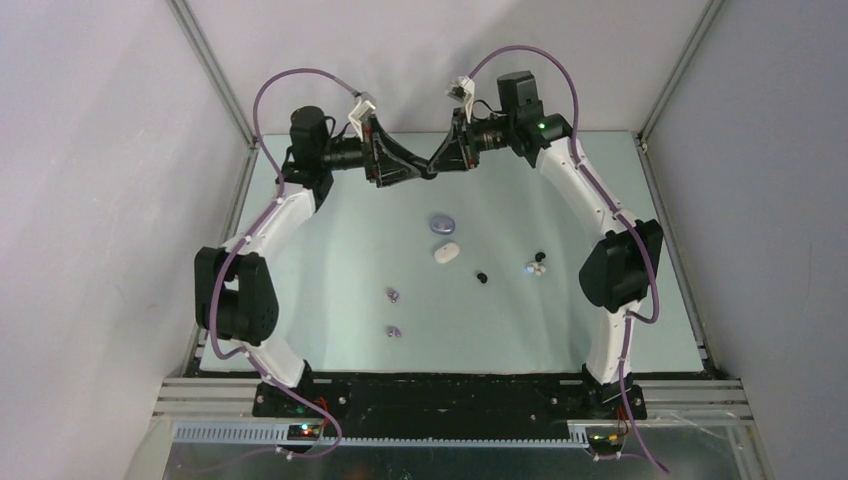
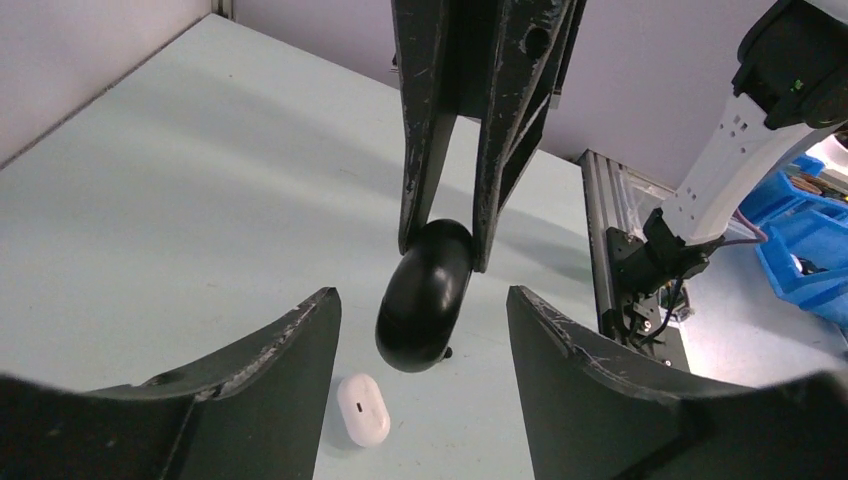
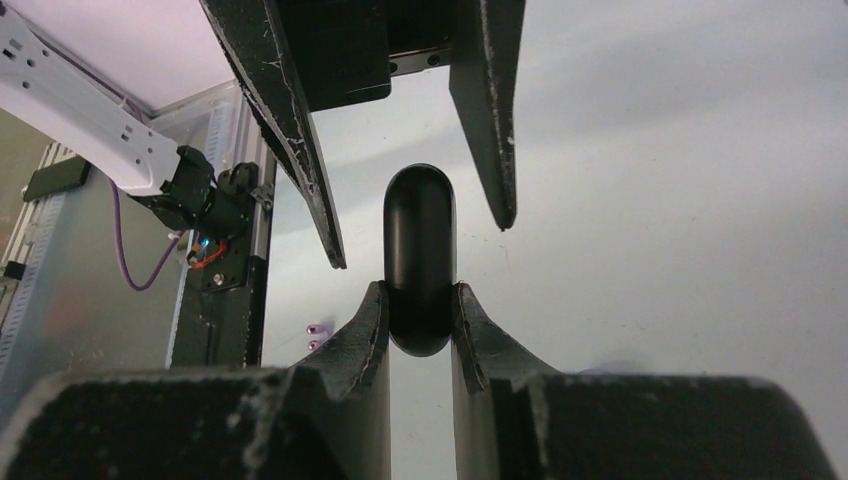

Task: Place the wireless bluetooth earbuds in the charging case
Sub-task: Pick up the charging case at the center of the board, then open the charging case.

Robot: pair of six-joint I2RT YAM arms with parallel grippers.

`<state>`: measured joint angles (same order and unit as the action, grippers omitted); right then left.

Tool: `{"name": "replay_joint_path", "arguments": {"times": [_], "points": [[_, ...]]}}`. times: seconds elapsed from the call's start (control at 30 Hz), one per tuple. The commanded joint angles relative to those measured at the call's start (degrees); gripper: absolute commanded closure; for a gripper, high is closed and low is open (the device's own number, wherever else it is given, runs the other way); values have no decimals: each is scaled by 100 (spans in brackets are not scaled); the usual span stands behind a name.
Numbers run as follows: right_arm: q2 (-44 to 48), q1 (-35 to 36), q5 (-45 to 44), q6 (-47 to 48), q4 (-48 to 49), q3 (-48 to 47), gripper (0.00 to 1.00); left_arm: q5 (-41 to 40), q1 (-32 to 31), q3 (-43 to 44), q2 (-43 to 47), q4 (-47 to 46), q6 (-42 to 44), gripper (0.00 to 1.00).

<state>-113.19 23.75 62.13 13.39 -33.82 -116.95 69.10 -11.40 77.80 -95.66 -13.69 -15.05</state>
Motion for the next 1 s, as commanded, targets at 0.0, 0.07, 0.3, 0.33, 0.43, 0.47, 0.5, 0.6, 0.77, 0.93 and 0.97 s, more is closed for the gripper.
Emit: {"name": "replay_joint_path", "arguments": {"times": [0.0,0.07,0.3,0.33,0.43,0.47,0.5,0.6,0.77,0.93,0.97], "points": [[238,-96,149,-413,488,-27,97,220,-24,256,-19,-521,-369,35],[225,-134,165,-491,544,-22,97,264,-35,254,-53,-676,-478,39],[226,-153,260,-624,646,0,97,259,-83,271,-121,-826,-568,38],[226,-152,272,-639,661,3,96,243,-87,275,-134,-831,-562,38],[225,-143,325,-688,714,5,96,230,-107,314,-189,-808,-558,40],[233,-142,354,-706,730,5,96,237,-112,339,-203,-792,-555,41],[234,-142,362,-737,757,5,97,243,-114,349,-231,-788,-561,43],[236,-142,368,-752,771,14,97,267,-121,386,-267,-797,-574,49],[232,-163,362,-755,777,14,96,323,-132,444,-323,-822,-641,63],[215,-160,231,-729,753,18,86,388,-139,484,-394,-1030,-824,84],[217,-142,111,-709,736,20,83,400,-137,476,-402,-1096,-868,90]]}}
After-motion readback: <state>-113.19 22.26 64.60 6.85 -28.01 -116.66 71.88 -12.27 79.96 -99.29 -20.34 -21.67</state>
